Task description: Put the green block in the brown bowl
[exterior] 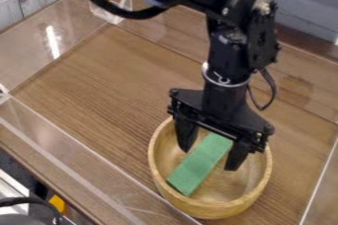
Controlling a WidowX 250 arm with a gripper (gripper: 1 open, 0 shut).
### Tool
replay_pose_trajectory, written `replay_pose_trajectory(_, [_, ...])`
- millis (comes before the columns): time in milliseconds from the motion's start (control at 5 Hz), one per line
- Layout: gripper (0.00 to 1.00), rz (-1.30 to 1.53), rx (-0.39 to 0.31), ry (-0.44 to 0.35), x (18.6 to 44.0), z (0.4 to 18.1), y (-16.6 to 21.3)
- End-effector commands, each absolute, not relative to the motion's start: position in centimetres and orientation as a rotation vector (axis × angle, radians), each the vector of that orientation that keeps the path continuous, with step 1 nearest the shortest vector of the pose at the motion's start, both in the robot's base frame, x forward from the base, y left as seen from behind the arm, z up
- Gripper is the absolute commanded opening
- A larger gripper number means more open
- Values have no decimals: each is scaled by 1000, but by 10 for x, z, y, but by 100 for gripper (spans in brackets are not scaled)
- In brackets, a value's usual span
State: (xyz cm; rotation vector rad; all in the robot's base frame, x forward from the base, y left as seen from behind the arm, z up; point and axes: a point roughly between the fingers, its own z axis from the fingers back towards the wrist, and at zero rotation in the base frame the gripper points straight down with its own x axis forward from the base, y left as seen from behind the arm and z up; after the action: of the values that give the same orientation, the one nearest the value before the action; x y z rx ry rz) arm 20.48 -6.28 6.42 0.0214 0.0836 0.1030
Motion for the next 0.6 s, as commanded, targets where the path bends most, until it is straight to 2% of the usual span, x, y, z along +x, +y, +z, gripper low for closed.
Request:
replay_pose_trajectory(0, [100,88,18,45,219,68,-60])
replay_pose_trajectory(400, [100,74,38,48,215,34,-54])
